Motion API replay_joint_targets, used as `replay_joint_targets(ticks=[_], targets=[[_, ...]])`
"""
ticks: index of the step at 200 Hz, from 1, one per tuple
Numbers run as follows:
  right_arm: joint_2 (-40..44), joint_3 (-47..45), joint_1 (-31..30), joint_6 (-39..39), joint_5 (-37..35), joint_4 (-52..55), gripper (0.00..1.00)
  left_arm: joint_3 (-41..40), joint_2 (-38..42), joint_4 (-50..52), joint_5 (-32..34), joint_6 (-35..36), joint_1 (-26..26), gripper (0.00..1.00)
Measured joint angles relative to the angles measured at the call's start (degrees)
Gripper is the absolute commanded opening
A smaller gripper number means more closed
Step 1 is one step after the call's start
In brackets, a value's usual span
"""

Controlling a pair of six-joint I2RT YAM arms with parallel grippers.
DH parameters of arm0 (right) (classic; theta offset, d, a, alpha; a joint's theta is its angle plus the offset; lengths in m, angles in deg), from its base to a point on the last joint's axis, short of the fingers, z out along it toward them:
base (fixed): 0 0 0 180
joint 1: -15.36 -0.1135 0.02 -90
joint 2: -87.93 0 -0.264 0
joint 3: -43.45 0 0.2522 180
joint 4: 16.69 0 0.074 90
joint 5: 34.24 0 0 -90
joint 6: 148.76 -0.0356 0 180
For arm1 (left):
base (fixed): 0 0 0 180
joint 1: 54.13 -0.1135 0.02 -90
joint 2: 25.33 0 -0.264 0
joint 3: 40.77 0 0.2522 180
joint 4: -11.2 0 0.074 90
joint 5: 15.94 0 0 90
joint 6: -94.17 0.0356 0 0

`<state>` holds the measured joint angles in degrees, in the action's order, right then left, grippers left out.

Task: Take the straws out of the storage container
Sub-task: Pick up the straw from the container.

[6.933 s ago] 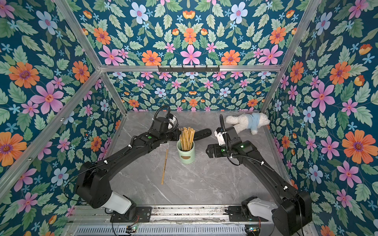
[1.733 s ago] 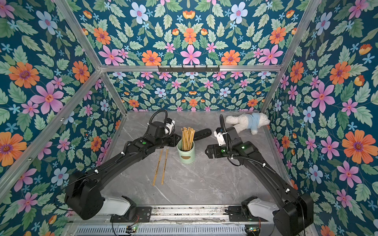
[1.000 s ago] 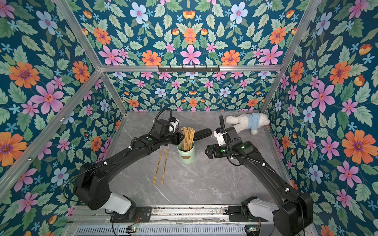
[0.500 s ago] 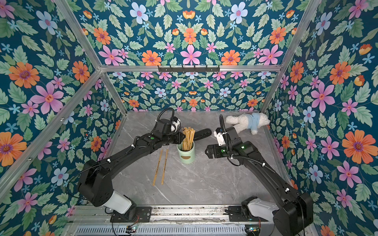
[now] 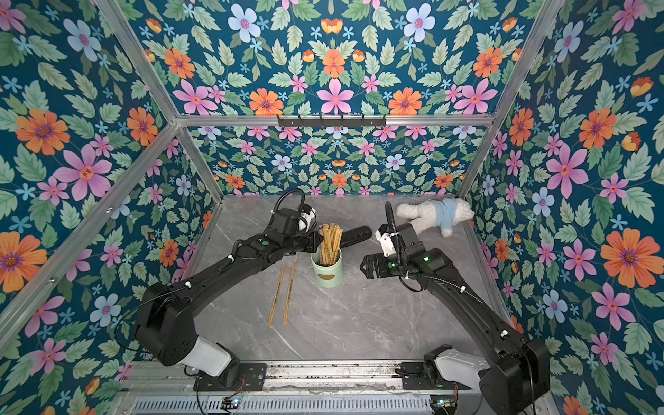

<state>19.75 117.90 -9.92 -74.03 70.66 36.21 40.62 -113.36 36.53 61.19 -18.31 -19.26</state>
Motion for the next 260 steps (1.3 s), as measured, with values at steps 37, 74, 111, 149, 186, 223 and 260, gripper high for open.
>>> replay_joint_targets(ticks=[37,74,111,149,186,223,260], targets=[[0.07,0.0,0.0,0.0,-0.02,0.02,0.99,-0.07,0.87,0.7,0.79,0.02,0.0,0.12],[0.07,0.0,0.0,0.0,0.0,0.0,0.99,-0.28,2.51,2.12,1.27,0.22,0.0,0.12],[0.11,0.0,0.0,0.0,0.04,0.0,0.99,-0.66,4.46,4.31,2.69,0.66,0.0,0.12],[0.22,0.0,0.0,0.0,0.09,0.0,0.99,-1.2,6.36,6.32,5.7,1.57,0.0,0.12],[0.33,0.0,0.0,0.0,0.15,0.0,0.99,-1.55,7.04,6.47,8.57,1.7,0.04,0.11],[0.33,0.0,0.0,0.0,0.5,0.0,0.99,-1.55,7.91,5.53,10.16,1.7,0.07,0.11],[0.31,0.0,0.0,0.0,0.5,0.0,0.99,-1.55,8.61,3.1,10.16,1.68,0.04,0.11]])
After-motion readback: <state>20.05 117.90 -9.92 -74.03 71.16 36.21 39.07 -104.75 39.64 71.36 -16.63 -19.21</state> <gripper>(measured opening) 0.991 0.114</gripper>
